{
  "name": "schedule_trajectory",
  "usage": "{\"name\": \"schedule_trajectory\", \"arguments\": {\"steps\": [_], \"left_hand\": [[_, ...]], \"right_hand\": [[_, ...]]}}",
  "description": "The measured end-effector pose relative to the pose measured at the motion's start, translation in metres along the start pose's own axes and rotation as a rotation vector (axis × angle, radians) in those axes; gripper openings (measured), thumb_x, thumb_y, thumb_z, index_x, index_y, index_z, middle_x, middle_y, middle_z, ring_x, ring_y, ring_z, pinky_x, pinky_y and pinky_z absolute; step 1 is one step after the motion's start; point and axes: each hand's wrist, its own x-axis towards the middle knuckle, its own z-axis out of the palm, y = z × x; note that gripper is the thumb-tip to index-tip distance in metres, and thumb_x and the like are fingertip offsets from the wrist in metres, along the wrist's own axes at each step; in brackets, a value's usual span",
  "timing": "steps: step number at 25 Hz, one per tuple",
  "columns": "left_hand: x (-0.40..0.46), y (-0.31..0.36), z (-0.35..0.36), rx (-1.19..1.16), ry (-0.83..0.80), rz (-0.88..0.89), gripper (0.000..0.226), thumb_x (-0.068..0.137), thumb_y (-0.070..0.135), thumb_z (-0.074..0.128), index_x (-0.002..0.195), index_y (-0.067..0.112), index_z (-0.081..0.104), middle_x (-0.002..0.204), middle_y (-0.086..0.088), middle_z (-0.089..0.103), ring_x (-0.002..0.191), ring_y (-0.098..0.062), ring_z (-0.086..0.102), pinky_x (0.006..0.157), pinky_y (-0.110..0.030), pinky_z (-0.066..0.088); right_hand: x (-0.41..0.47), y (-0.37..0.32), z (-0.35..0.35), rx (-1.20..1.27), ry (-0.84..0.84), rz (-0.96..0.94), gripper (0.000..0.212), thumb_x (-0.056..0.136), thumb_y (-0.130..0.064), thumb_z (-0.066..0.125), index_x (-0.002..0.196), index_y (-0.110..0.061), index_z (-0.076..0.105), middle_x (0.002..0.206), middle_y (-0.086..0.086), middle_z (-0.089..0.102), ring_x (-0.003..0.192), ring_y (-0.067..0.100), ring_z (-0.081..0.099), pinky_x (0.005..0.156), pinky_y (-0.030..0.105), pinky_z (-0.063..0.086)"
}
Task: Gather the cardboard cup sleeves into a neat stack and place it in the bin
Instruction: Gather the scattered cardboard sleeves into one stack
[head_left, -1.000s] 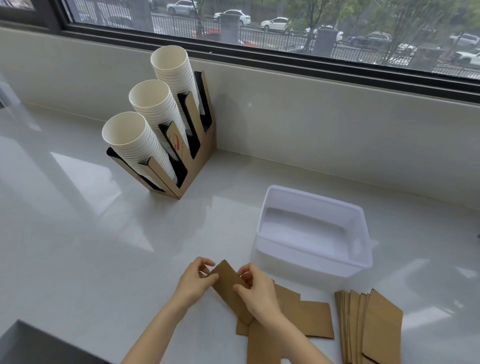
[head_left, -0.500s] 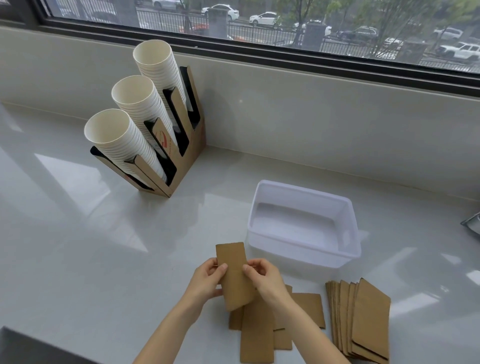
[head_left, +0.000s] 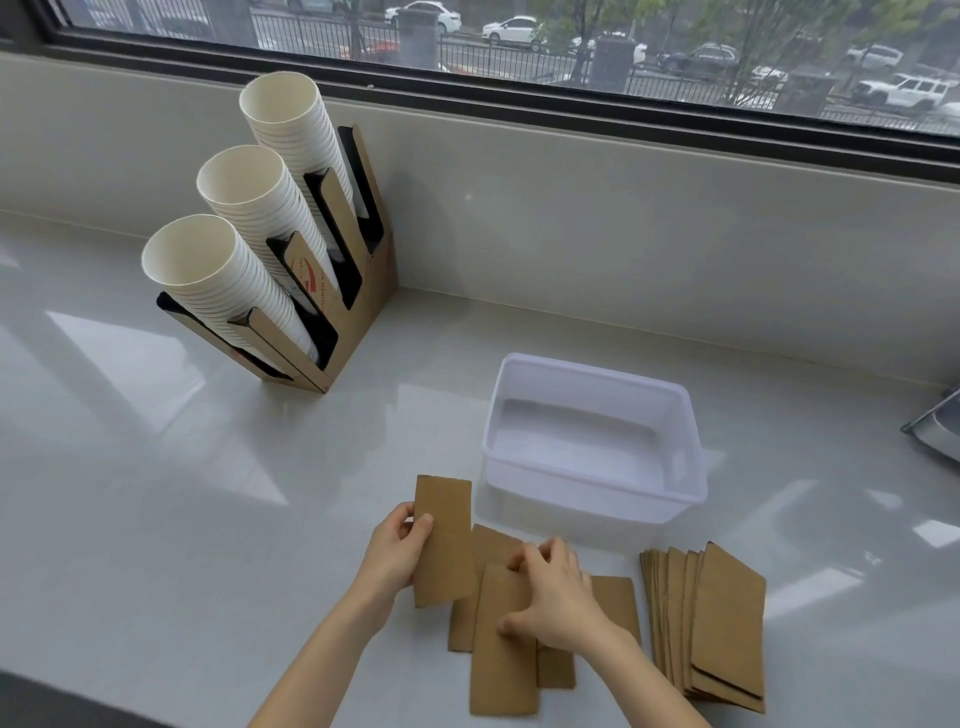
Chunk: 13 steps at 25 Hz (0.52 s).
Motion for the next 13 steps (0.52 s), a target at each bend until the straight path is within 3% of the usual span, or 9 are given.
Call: {"name": "schedule_trajectory", "arguments": {"steps": [3, 6, 8, 10, 13], "left_hand": [[-0.001, 0.0, 0.002, 0.001, 0.001, 0.007, 0.019, 0.095, 0.023, 0.042, 0.108, 0.017, 0.053, 0.095, 0.001, 0.062, 0.088, -0.017, 0.061, 0.085, -0.045, 0.053], [-0.002, 0.0, 0.002, 0.009, -0.005, 0.004, 0.017, 0.095, 0.023, 0.04, 0.106, 0.018, 0.053, 0.095, 0.001, 0.062, 0.088, -0.017, 0.061, 0.087, -0.046, 0.053], [-0.002, 0.0, 0.002, 0.021, -0.012, -0.006, 0.017, 0.096, 0.024, 0.039, 0.105, 0.02, 0.053, 0.095, 0.002, 0.062, 0.086, -0.015, 0.061, 0.085, -0.045, 0.052], [-0.002, 0.001, 0.001, 0.041, -0.025, -0.017, 0.019, 0.096, 0.024, 0.037, 0.105, 0.021, 0.054, 0.098, 0.001, 0.063, 0.086, -0.015, 0.061, 0.08, -0.041, 0.053], [-0.006, 0.003, 0.005, 0.093, -0.097, -0.037, 0.024, 0.097, 0.025, 0.034, 0.11, 0.022, 0.054, 0.104, 0.001, 0.064, 0.089, -0.014, 0.061, 0.07, -0.03, 0.051]], "right_hand": [[0.005, -0.001, 0.001, -0.003, -0.01, 0.028, 0.058, 0.068, -0.034, 0.073, 0.116, -0.022, 0.042, 0.121, 0.001, 0.036, 0.119, 0.02, 0.033, 0.101, 0.032, 0.029], [0.006, 0.002, -0.003, 0.08, -0.015, -0.01, 0.039, 0.073, -0.028, 0.069, 0.105, -0.024, 0.047, 0.113, -0.002, 0.048, 0.111, 0.017, 0.041, 0.094, 0.029, 0.036], [0.004, 0.005, -0.011, 0.261, -0.042, -0.061, 0.02, 0.079, -0.02, 0.065, 0.091, -0.027, 0.051, 0.095, -0.005, 0.053, 0.094, 0.011, 0.05, 0.081, 0.02, 0.041], [0.003, 0.008, -0.022, 0.473, -0.052, -0.085, 0.015, 0.083, -0.016, 0.061, 0.081, -0.03, 0.057, 0.085, -0.007, 0.058, 0.082, 0.007, 0.054, 0.077, 0.018, 0.044], [0.005, 0.011, -0.038, 0.802, -0.022, -0.052, 0.016, 0.086, -0.012, 0.058, 0.083, -0.026, 0.065, 0.091, -0.001, 0.065, 0.089, 0.014, 0.061, 0.08, 0.026, 0.052]]}}
